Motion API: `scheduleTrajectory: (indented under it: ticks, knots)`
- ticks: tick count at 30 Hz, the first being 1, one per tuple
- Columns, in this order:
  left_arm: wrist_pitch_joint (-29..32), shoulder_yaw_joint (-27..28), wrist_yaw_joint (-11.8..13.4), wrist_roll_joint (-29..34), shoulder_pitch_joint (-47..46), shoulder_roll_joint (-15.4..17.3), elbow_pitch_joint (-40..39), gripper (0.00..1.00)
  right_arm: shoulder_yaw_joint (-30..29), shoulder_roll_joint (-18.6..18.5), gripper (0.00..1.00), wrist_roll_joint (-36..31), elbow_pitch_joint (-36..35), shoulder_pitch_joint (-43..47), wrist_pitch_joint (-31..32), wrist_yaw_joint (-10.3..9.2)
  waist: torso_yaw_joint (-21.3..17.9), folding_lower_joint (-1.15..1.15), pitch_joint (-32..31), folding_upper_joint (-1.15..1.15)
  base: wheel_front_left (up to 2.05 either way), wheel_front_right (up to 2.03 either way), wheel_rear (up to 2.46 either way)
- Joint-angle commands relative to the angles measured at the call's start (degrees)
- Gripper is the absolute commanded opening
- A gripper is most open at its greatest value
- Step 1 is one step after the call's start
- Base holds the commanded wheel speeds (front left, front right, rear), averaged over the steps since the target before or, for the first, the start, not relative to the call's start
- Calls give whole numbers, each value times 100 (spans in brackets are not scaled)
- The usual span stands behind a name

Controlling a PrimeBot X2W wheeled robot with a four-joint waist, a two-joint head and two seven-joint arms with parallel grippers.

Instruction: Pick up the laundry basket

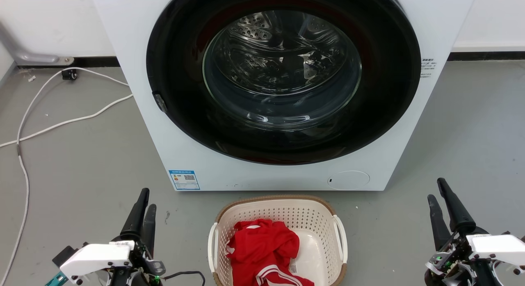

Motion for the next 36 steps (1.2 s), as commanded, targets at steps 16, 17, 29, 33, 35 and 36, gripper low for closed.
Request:
scheduleTrajectory:
  ticks: [16, 17, 29, 33, 35, 36]
  knots:
    - [-466, -431, -8, 651, -446, 19, -115, 100, 165, -143, 100, -715, -163, -199, -475, 1, 11, 0, 13, 0, 0, 0, 0]
    - [-491, -432, -8, 803, -460, 18, -125, 100, 163, -157, 100, -856, -169, -211, -501, 1, 11, 0, 13, 0, 0, 0, 0]
    - [-761, -626, 109, 2734, -612, 14, -313, 100, 184, -129, 100, -3252, -474, -216, -777, 1, 16, 0, 27, 0, 0, 0, 0]
    - [-845, -757, 193, 3286, -658, 12, -324, 100, 212, -115, 100, -3861, -505, -214, -860, 1, 20, 0, 30, 0, 0, 0, 0]
    - [-886, -820, 242, 3523, -682, 11, -315, 100, 231, -111, 100, -4147, -519, -215, -902, 1, 24, 0, 32, 0, 0, 0, 0]
    - [-905, -849, 267, 3646, -700, 11, -315, 100, 241, -109, 100, -4284, -528, -215, -920, 1, 25, 0, 33, 0, 0, 0, 0]
